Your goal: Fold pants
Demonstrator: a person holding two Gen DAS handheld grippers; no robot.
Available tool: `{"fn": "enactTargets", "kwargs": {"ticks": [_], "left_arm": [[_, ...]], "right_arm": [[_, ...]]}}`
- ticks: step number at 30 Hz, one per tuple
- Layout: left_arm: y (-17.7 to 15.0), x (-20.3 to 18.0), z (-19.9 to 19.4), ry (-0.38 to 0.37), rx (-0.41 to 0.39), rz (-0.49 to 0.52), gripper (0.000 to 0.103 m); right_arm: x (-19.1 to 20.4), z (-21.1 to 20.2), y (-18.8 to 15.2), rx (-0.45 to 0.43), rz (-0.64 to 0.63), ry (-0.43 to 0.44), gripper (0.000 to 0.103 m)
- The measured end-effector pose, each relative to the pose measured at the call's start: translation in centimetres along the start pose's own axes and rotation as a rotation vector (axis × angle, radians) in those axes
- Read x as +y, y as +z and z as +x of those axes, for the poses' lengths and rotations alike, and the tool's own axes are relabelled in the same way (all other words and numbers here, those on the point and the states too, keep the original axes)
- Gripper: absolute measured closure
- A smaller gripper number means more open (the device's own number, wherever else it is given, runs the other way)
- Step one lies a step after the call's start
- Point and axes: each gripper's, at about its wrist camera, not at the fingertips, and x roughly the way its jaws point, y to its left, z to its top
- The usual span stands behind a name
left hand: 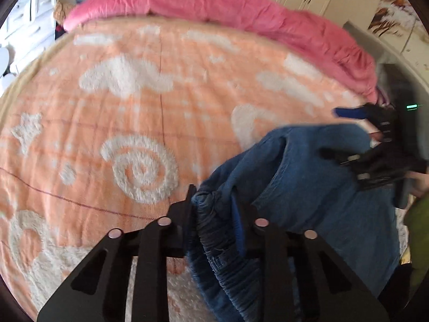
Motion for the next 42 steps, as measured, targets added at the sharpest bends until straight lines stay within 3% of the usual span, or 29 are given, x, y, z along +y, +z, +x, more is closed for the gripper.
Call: {"fn": "enactTargets", "kwargs": {"ticks": [1, 3, 5, 7, 8, 13, 16, 21, 25, 28, 33, 38, 39, 42], "left_arm": [[-0.2, -0.3, -0.8, 0.000, -0.028, 0.019, 0.082], [-0.5, -1.0, -1.8, 0.001, -0.060, 0.050, 0.082], [-0.9, -1.6, -2.4, 0.007, -0.084, 0.076, 0.082], [-1.1, -2.0, -2.9, 0.003, -0.102, 0.093, 0.082], [-1.3, -2.3, -3.2, 0.014, -0.111, 0.106, 0.082], [-2.3, -3.5, -5.3, 0.053, -0.151, 0.149, 0.082], [-2.2, -4.5, -7.5, 0.041, -0.187, 0.171, 0.081], [-5.1, -6.2, -11.3, 0.021, -0.224, 0.195, 0.080], [-9.0, -6.4, -13.2, -0.046, -0.164, 0.157, 0.079], [-11.4, -6.2, -13.4, -0.096, -0.085, 0.113, 0.078], [-14.3, -5.7, -12.8, -0.089, 0.008, 0.077, 0.070], [-15.7, -4.7, -12.8, -0.071, 0.048, 0.033, 0.057], [-15.8, -4.4, -12.8, -0.061, 0.049, 0.020, 0.049], [-16.1, -3.8, -13.9, -0.034, 0.038, -0.003, 0.047]], "right_arm": [[0.5, 0.6, 0.5, 0.008, -0.045, -0.029, 0.009], [1.4, 1.8, 1.1, 0.044, -0.114, -0.030, 0.027], [2.6, 2.8, 1.4, 0.072, -0.169, 0.020, 0.065], [3.6, 2.4, 1.3, 0.067, -0.177, 0.086, 0.094], [3.8, 1.6, 1.1, 0.041, -0.160, 0.087, 0.098], [3.2, -4.6, -2.2, -0.127, 0.017, 0.086, 0.101], [3.6, -8.2, -4.2, -0.188, 0.080, 0.095, 0.101], [6.3, -14.1, -8.6, -0.256, 0.122, 0.127, 0.101], [9.4, -16.6, -12.7, -0.251, 0.125, 0.153, 0.101], [12.2, -16.8, -15.6, -0.230, 0.110, 0.119, 0.100], [14.8, -15.5, -18.6, -0.180, 0.151, 0.160, 0.099], [17.4, -14.9, -19.5, -0.144, 0.116, 0.198, 0.098], [17.6, -14.9, -19.5, -0.147, 0.120, 0.206, 0.098], [18.1, -14.7, -19.9, -0.131, 0.120, 0.212, 0.096]]}}
